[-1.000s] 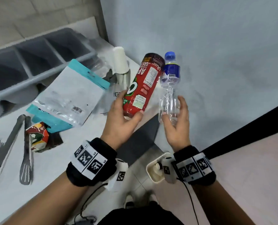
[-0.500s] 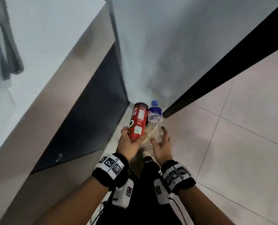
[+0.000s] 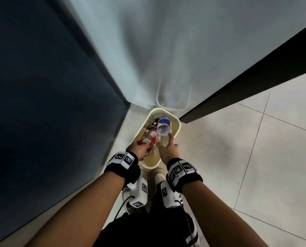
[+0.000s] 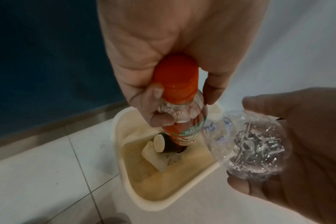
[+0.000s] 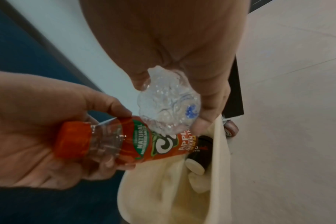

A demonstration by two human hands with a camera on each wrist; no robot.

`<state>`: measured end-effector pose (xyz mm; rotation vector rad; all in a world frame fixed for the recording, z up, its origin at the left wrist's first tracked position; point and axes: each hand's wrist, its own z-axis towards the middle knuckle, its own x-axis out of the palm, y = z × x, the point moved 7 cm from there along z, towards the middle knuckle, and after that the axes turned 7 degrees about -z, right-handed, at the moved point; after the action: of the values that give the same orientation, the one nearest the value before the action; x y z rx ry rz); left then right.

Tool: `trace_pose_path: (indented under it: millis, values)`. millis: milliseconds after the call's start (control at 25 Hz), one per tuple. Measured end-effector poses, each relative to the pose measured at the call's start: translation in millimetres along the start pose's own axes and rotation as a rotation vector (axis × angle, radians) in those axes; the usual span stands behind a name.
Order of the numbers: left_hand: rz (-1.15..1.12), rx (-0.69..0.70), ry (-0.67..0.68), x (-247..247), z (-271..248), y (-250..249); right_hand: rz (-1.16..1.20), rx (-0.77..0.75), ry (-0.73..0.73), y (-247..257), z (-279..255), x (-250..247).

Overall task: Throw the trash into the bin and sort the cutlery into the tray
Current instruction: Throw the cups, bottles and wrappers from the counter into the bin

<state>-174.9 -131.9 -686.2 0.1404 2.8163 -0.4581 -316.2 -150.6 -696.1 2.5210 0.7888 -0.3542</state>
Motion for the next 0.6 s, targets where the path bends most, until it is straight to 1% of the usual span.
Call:
trace_pose_path:
  millis: [80, 120, 200, 240, 320, 400, 480, 600]
  values:
    - [0.072, 0.050, 0.017, 11, 32, 2, -0.071, -0.006, 0.033, -7, 29, 10]
    - [0.157, 0.072, 0.020, 14, 41, 4, -0.119, -0.017, 0.050, -11, 37, 14]
    - [0.338, 0.110, 0.021, 15, 54, 13, -0.189, -0.051, 0.014, -17, 45, 12]
    - [0.380, 0.132, 0.018, 11, 50, 14, -0.191, -0.060, -0.019, -19, 43, 8]
    - [0.368, 0.180, -0.022, -4, 30, 6, -0.196, -0.074, -0.061, -17, 30, -5]
    - [0.286, 0.182, -0.079, -25, -3, -7, -0.227, -0.105, -0.066, -3, 6, -18]
    - [0.175, 0.163, -0.069, -40, -43, -20, -0.272, -0.160, -0.041, 22, -29, -30]
    - [0.006, 0.203, -0.033, -60, -117, -47, -0.344, -0.284, 0.003, 73, -94, -53]
